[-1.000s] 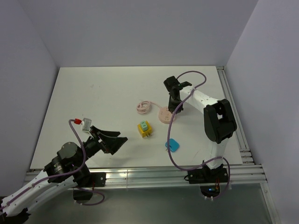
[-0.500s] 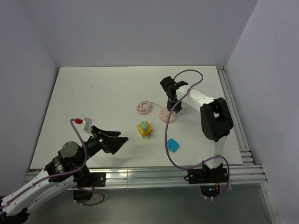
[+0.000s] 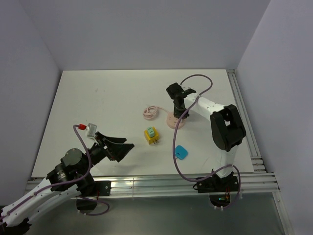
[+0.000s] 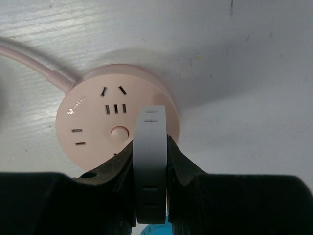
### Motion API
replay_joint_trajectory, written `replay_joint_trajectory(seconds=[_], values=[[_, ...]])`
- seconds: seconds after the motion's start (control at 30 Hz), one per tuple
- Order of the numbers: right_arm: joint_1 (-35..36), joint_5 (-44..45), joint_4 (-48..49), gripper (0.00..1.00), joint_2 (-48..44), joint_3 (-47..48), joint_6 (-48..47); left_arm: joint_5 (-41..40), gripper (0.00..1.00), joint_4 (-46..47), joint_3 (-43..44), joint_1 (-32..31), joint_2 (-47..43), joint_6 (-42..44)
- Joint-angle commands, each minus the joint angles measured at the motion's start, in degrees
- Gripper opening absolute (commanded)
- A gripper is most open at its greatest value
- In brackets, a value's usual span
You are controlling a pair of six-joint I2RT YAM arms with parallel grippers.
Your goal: Insert the plug
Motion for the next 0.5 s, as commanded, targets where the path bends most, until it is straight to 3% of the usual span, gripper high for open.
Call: replay_joint_trajectory(seconds=[0.0,0.2,0.47], values=[[-0.8,-4.7,4.9,0.00,4.9,-8.7,2.8,0.1,1.00,0.8,0.8,-0.1,-0.7,1.0],[-2.6,-8.1,5.9,0.00,3.8,-10.1,2.7,0.3,1.00,-0.1,1.5,-0.1,-0.7,1.2],[-2.7,-5.0,4.2,0.00,-0.3,-10.0,7.5,0.2,0.99,0.1,0.7,-0.1,-2.0,1.0]])
